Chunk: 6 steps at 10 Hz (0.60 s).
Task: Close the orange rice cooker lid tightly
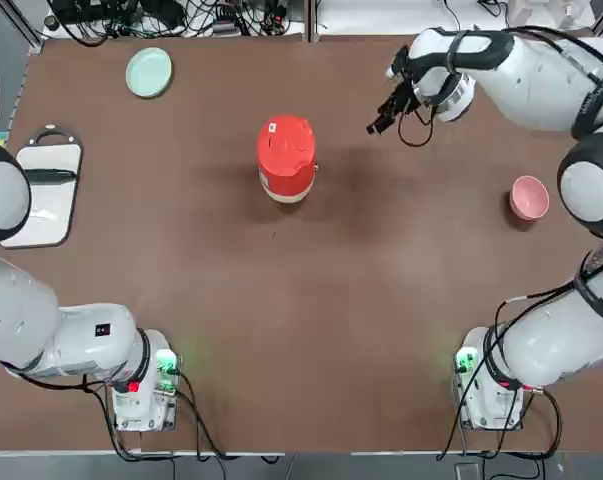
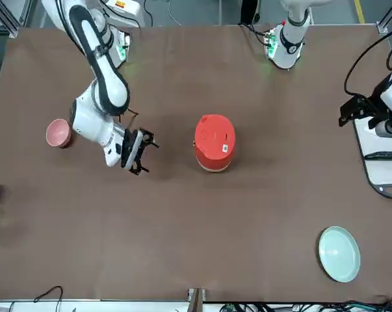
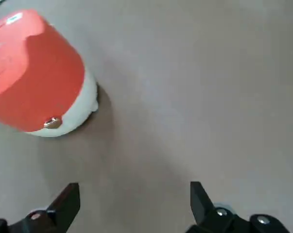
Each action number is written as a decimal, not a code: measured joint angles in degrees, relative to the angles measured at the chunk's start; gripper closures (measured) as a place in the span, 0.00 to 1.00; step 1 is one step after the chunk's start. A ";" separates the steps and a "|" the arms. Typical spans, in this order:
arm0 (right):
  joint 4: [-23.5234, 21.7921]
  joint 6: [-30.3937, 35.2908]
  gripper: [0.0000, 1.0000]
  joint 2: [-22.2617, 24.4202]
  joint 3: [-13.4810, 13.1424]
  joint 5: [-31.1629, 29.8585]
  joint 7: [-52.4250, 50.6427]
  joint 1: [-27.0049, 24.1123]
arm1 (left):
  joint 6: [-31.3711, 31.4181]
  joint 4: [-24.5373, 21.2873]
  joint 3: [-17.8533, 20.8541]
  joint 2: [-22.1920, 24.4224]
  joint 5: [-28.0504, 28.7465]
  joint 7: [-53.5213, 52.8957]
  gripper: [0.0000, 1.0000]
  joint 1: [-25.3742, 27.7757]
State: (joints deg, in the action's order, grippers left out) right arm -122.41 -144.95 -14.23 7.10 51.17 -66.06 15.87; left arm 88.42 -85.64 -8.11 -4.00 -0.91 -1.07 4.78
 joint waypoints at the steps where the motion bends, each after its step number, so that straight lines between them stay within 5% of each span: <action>1: -0.11 -0.44 0.00 0.60 -0.04 -5.76 10.20 -0.73 | 0.00 0.00 -0.01 0.00 0.00 0.00 0.00 0.00; 6: 2.07 3.33 0.00 2.95 -0.28 -28.07 56.52 -2.40 | -0.07 -0.01 0.08 0.00 0.00 0.00 0.00 0.04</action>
State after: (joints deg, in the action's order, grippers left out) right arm -120.34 -141.62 -11.28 6.82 23.10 -9.54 13.47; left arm 88.35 -85.65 -8.03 -4.00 -0.91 -1.07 4.82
